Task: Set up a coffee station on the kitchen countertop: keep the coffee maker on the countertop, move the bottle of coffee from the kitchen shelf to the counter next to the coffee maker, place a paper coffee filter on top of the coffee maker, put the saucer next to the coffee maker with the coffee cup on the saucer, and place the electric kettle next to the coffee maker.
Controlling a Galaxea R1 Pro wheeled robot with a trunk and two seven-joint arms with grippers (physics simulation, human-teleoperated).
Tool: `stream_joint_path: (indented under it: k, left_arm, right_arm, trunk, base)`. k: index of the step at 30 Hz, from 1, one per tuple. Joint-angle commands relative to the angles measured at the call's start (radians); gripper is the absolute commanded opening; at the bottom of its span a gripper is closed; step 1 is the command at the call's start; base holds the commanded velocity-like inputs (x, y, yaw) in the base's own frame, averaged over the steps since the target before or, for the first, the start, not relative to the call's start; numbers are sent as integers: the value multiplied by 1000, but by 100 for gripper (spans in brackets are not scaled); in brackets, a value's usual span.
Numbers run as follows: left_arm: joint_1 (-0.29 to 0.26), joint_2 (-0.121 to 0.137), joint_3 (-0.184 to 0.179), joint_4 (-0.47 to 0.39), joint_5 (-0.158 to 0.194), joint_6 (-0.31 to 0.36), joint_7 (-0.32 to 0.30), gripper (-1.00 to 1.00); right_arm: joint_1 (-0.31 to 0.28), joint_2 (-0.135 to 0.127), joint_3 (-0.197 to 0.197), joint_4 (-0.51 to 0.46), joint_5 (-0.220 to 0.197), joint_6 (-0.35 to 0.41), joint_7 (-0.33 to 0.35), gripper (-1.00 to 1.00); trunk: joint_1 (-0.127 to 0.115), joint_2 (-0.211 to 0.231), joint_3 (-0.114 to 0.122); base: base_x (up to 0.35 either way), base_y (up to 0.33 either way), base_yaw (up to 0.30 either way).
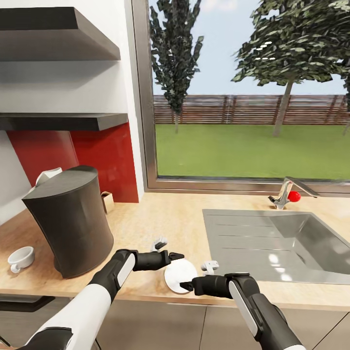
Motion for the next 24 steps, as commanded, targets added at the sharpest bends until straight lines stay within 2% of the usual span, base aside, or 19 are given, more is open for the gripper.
stream_joint_path:
  k: [1,24]
  left_arm:
    - [-1,0,1,0,3,7,-1,100]
    - [-1,2,1,1,9,13,0,100]
  right_arm:
    - [-1,-1,1,-1,-2,5,0,100]
    - [-1,0,1,1,-2,4,0,100]
  trunk:
    - [1,-2,-2]
    - [1,-2,-2]
  base:
    - [0,0,0]
    - [0,0,0]
